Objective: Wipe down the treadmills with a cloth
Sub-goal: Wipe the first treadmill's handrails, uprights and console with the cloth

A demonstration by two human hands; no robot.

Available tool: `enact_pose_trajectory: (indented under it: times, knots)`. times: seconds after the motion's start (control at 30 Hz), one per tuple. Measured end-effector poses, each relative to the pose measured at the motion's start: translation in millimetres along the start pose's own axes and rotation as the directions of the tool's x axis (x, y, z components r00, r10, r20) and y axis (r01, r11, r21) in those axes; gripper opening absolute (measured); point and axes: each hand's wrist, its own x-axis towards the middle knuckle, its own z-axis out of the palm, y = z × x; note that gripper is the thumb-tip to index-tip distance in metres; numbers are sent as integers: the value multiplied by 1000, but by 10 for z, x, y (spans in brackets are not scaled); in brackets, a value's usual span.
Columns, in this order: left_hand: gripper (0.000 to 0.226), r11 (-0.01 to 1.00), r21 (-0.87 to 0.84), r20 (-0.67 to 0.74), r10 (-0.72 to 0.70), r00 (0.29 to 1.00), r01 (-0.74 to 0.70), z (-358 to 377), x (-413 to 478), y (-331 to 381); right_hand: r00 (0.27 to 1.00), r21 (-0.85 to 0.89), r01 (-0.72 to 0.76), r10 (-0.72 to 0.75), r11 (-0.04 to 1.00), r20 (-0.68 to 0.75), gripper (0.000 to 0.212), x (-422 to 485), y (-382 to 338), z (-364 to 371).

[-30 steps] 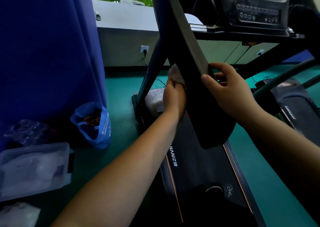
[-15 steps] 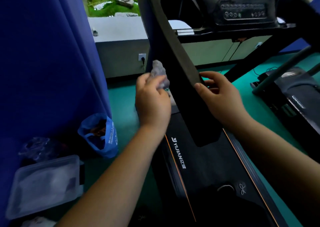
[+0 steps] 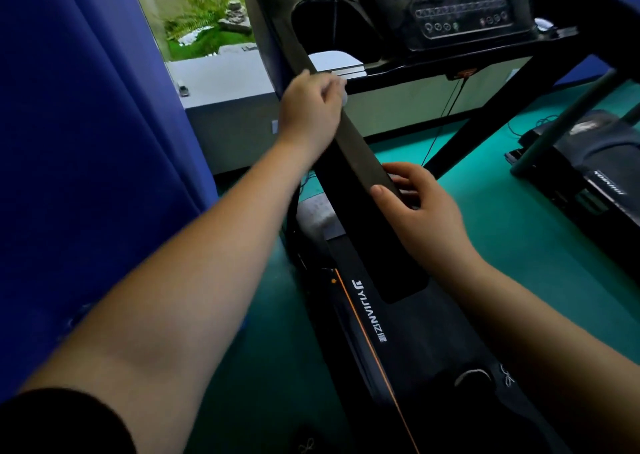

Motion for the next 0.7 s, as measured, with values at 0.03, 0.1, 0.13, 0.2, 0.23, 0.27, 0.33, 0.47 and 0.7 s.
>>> enact_pose_trajectory:
  times: [0.03,0.1,0.13,0.2,0.23,0.27,0.33,0.47,0.7]
  knots:
    - [35,999,55,73,-4,997,0,-44,148,-8,1000,10,-1,1,1000,-6,28,0,6,0]
    - [38,981,185,204,13,979,-51,-93,339,-57,1000,27,-4,4,1000,-22,27,1,11,9]
    - [38,968,228,246,47,968,-105,-101,369,-83,999,28,-3,4,1000,-33,27,-1,12,16]
    - [36,945,251,262,142,955,-210,-101,313,-120,998,27,5,-3,1000,-56,28,-10,4,29]
    - [34,945,230,238,178,955,-233,-98,239,-132,998,30,8,-6,1000,-65,28,-10,1,36]
    - [33,948,195,210,210,955,-251,-84,155,-148,997,35,7,-4,999,-71,28,-11,0,42]
    - [29,958,98,138,254,957,-268,-63,-77,-179,997,44,-2,6,999,-81,27,-16,-5,51]
    - [28,962,-91,57,264,963,-259,-97,-709,-54,997,58,-8,12,998,-73,25,-27,-24,44]
    - [21,913,-384,-63,-178,982,140,-191,-1070,14,998,91,8,-3,996,-61,23,-37,-41,33]
